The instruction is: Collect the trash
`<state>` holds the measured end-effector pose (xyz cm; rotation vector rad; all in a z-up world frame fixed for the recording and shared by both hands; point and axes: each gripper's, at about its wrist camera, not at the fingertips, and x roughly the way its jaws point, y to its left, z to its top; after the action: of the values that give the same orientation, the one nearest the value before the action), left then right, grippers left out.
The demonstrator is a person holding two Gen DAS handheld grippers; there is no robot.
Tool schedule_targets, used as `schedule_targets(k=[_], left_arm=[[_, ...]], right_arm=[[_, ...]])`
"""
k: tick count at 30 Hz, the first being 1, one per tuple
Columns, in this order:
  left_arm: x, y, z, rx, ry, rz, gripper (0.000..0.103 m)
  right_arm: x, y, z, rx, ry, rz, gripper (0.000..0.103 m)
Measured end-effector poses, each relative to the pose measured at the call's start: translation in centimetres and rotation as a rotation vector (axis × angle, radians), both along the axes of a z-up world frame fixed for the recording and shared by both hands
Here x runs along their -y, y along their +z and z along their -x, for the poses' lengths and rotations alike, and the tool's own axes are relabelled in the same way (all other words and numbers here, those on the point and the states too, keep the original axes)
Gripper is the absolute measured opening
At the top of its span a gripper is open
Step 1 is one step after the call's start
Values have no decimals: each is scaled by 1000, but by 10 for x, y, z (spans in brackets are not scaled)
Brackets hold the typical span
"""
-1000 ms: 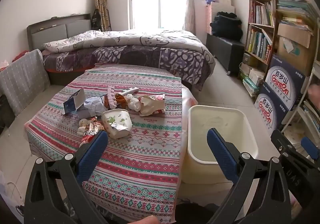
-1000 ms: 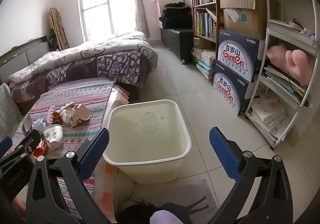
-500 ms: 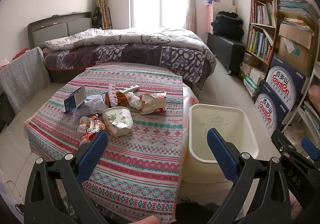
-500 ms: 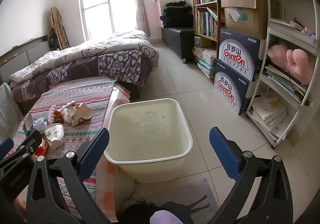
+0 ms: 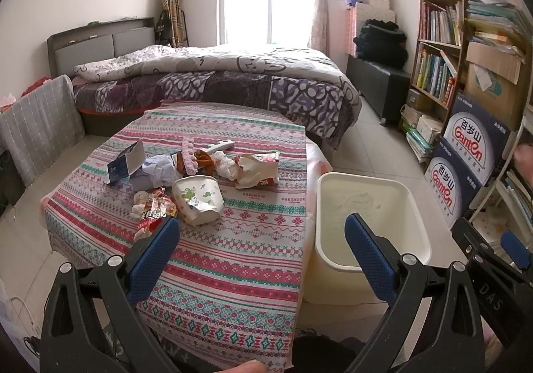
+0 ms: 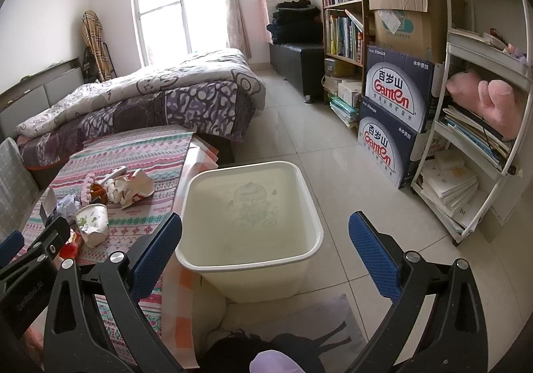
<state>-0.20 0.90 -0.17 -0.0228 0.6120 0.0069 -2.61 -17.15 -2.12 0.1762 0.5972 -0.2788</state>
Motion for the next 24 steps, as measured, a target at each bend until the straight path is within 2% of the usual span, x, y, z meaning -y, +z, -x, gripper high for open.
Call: schedule_targets(k=[7, 13, 21, 24], left_arm=[[-2, -4, 0, -13, 6, -16, 96], [-4, -6, -3, -49, 11, 10, 96], [-5, -8, -2, -14, 13, 8, 96], [-5, -9, -3, -35, 17, 7, 96]], right_arm=[[-3, -1, 1, -7, 1, -6, 96], [-6, -3, 2, -10, 3, -7, 96], [-7, -4, 2, -12, 0, -11, 96], [-8, -5, 3, -12, 2, -10, 96]])
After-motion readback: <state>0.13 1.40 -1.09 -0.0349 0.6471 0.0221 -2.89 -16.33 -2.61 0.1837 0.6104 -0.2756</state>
